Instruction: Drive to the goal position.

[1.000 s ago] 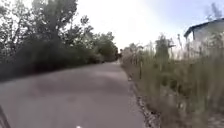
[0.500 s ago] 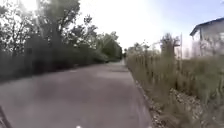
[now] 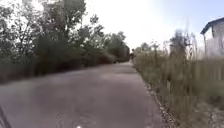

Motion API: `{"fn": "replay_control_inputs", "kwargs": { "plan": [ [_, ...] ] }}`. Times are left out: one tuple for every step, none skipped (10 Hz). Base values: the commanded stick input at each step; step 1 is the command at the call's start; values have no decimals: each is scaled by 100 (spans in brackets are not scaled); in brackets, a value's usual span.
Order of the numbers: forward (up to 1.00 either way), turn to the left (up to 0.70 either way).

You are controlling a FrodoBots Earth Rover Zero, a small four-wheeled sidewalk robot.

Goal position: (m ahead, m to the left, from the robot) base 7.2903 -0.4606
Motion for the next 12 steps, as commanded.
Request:
{"fn": "replay_control_inputs", "kwargs": {
  "plan": [
    [100, -15],
    [100, -3],
    [100, -1],
    [100, -1],
    [100, -1],
    [100, -1],
    [100, -1],
    [100, -1],
    [100, -1],
    [100, -1],
    [100, -1],
    [100, -1]
  ]
}}
